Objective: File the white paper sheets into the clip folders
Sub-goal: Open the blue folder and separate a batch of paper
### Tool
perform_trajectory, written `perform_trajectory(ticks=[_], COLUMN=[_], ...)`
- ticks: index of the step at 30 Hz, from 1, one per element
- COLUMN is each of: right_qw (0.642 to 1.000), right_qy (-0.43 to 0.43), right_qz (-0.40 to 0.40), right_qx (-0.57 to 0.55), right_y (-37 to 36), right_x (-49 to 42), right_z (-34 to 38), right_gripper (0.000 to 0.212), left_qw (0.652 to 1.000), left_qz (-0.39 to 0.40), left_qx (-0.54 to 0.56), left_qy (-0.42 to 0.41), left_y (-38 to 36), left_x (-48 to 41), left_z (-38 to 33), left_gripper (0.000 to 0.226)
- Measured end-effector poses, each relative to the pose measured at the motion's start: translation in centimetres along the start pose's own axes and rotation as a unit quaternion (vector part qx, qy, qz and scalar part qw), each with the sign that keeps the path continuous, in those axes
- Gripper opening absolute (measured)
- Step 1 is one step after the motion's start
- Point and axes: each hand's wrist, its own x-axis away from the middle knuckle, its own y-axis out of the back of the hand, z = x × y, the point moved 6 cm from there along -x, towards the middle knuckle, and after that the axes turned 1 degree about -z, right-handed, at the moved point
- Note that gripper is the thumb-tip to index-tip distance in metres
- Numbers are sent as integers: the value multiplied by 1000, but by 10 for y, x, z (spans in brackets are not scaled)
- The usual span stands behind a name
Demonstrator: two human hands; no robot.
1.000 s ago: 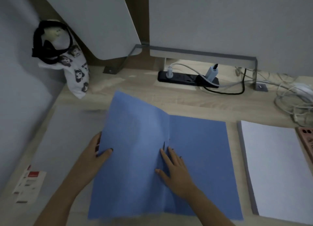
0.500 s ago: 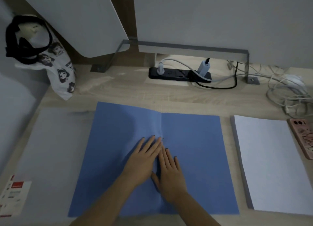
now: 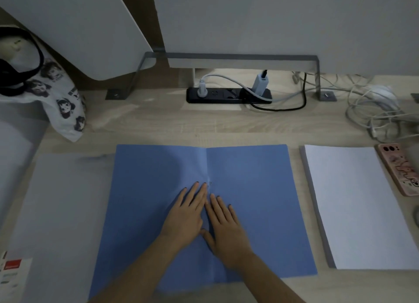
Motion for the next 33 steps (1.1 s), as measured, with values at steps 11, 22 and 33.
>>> perform_trajectory(ticks=[11, 22, 33], right_qw=[971, 974, 920], right_qy=[-231, -214, -267], right_qz=[-34, -34, -135], right_qx=[-54, -74, -254], right_y=[33, 41, 124], right_x=[74, 67, 101], right_z=[-145, -159, -227], right_gripper=[99, 89, 39], left_qw=[998, 998, 921], left_qz=[25, 24, -111], left_qx=[51, 28, 346], left_qy=[37, 50, 139], left_y=[-8, -13, 51], left_x=[17, -5, -50], left_z=[-25, -28, -123], left_gripper=[59, 66, 44])
